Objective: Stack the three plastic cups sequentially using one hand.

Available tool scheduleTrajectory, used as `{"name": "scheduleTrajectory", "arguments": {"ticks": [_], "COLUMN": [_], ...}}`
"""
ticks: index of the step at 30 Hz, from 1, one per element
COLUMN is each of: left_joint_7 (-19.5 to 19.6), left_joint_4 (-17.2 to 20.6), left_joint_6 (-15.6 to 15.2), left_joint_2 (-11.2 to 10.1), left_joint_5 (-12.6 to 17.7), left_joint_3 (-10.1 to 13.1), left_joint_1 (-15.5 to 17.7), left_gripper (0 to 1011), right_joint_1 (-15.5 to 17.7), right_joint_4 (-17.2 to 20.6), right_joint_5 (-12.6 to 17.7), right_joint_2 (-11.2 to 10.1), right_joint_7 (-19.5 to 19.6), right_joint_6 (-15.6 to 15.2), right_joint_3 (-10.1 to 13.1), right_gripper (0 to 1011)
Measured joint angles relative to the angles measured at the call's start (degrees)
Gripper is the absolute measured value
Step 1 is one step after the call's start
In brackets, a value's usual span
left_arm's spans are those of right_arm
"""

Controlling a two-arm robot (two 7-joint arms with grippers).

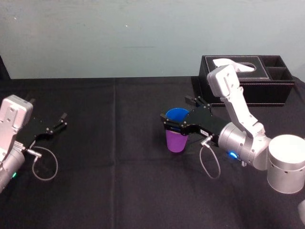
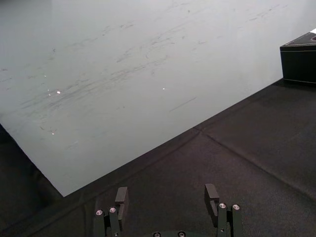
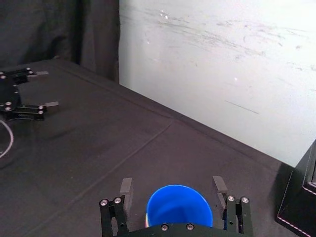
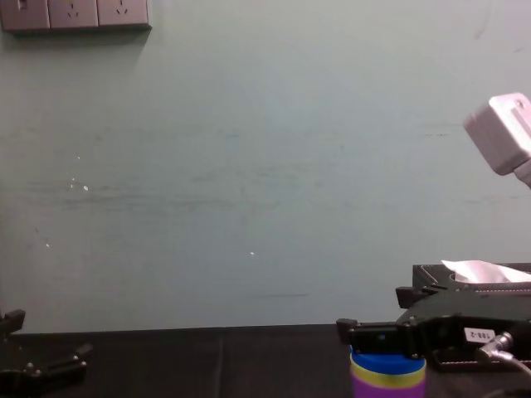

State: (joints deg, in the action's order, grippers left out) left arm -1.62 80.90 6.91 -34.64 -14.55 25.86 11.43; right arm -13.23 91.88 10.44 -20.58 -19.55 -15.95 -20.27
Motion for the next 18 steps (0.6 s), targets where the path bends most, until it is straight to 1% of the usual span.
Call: {"name": "scheduleTrajectory", "arguments": {"ticks": [4, 10, 13, 17, 18], "left_joint_7": [0.0, 0.0, 0.0, 0.0, 0.0], "left_joint_4": [0.0, 0.0, 0.0, 0.0, 0.0], "left_joint_6": [0.0, 0.0, 0.0, 0.0, 0.0], "left_joint_2": [0.0, 0.0, 0.0, 0.0, 0.0], "left_joint_5": [0.0, 0.0, 0.0, 0.0, 0.0], "left_joint_3": [0.0, 0.0, 0.0, 0.0, 0.0], "left_joint_1": [0.0, 0.0, 0.0, 0.0, 0.0], "left_gripper": [1010, 1010, 1010, 1010, 1010], "right_joint_1": [1.0, 3.2, 4.5, 5.4, 6.0], "right_joint_4": [1.1, 2.6, 3.4, 3.6, 3.6], "right_joint_5": [0.3, 0.9, 1.2, 1.8, 2.0], "right_joint_2": [-0.5, -1.3, -1.7, -1.9, -2.0], "right_joint_7": [-0.2, 0.7, 1.9, 2.5, 2.8], "right_joint_6": [0.3, 1.7, 2.9, 3.7, 4.0], "right_joint_3": [0.5, 2.4, 4.3, 6.0, 6.9], "right_gripper": [1004, 1004, 1004, 1004, 1004]}}
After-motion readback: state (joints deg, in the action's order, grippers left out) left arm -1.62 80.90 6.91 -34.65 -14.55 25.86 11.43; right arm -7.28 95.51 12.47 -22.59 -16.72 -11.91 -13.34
